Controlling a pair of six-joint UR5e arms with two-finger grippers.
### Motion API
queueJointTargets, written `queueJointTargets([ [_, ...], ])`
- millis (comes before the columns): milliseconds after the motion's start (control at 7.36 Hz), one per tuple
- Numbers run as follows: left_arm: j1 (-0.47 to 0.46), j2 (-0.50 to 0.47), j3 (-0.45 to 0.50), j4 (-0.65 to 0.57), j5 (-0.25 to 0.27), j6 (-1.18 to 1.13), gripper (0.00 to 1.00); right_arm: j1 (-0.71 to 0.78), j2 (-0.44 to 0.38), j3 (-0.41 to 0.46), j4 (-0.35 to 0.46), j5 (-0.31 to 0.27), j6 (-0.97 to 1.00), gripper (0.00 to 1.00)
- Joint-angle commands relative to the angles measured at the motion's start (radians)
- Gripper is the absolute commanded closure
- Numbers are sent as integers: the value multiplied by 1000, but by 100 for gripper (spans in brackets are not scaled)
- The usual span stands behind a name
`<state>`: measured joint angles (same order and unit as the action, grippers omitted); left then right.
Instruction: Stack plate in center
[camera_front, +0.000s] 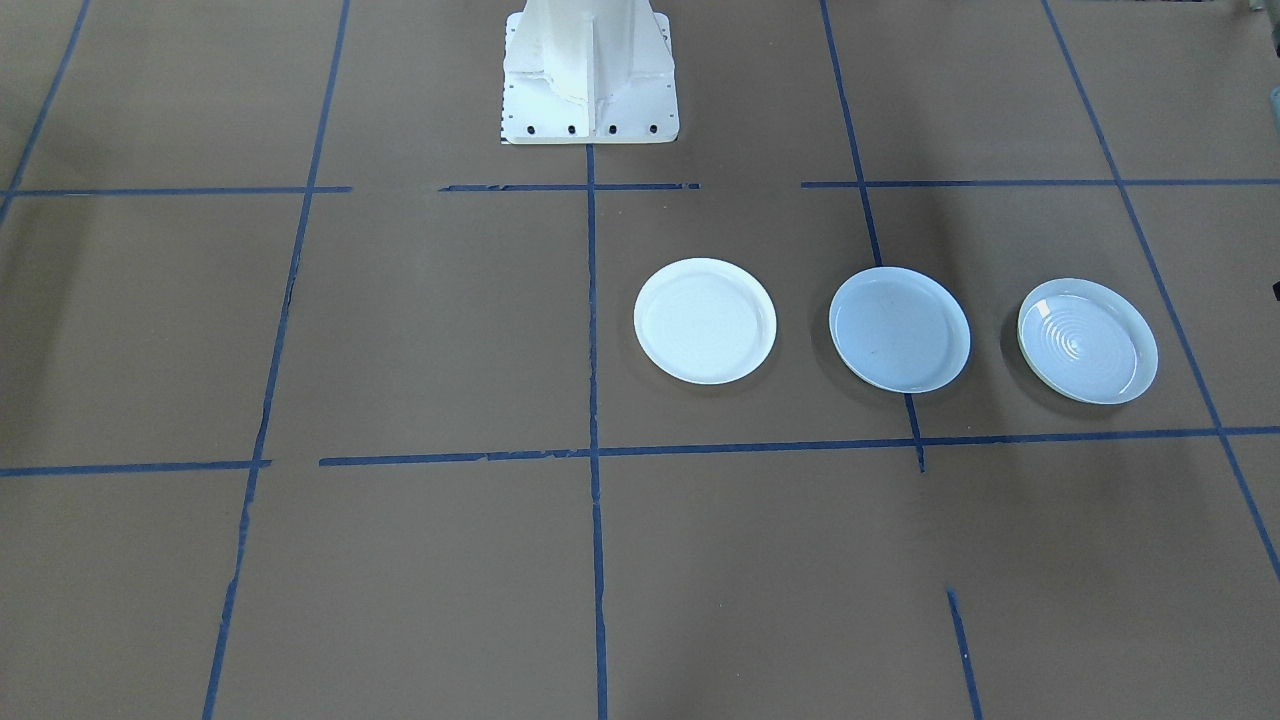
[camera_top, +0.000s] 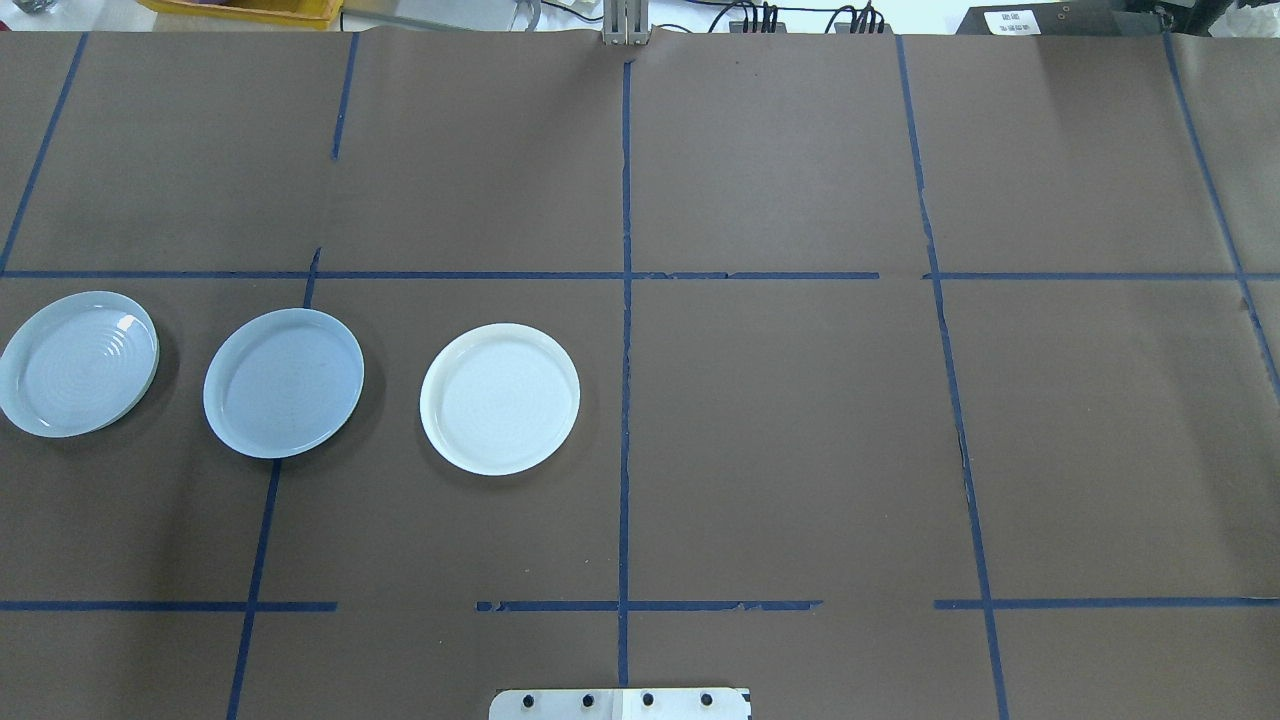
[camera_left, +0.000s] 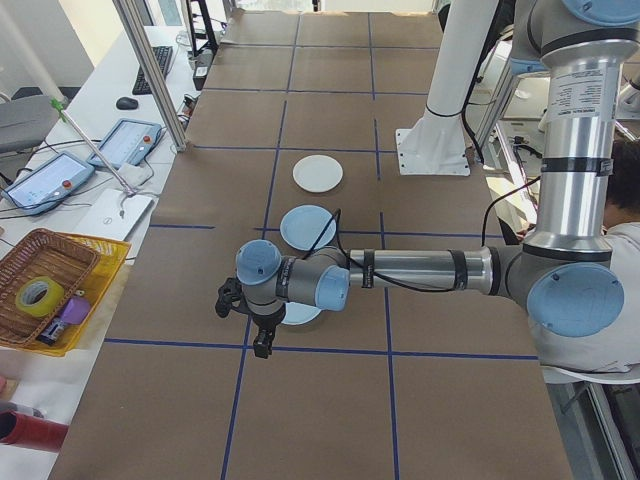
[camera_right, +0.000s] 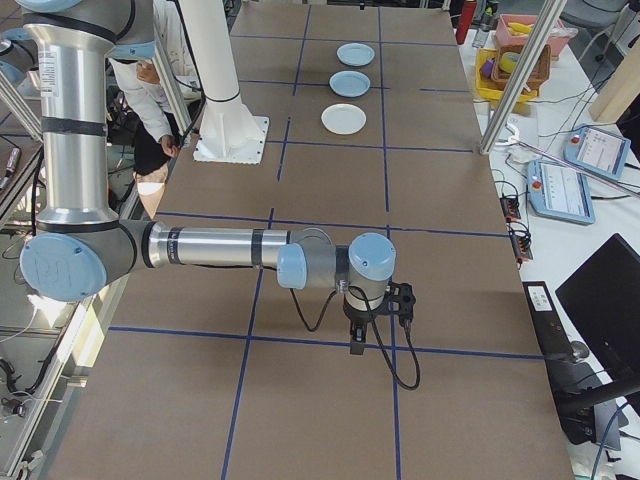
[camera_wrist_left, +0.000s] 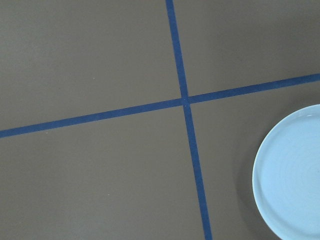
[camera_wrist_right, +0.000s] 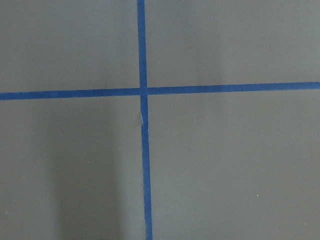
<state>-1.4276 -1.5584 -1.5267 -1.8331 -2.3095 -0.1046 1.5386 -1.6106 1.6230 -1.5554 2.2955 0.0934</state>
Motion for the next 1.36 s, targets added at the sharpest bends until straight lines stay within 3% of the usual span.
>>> queueJointTargets([
  [0,109,14,115,-297,-1,-278,0,0,0,0,0,1,0,0],
  [272,195,14,212,-524,-1,-458,0,0,0,0,0,1,0,0],
  [680,256,14,229,-546,-25,-486,1,0,0,0,0,-1,0,0],
  [816,260,14,237,-546,-25,-484,8,0,0,0,0,-1,0,0],
  [951,265,14,237,-548,-25,-484,33,0,0,0,0,-1,0,0],
  [1223,274,14,237,-548,-25,-484,37,0,0,0,0,-1,0,0],
])
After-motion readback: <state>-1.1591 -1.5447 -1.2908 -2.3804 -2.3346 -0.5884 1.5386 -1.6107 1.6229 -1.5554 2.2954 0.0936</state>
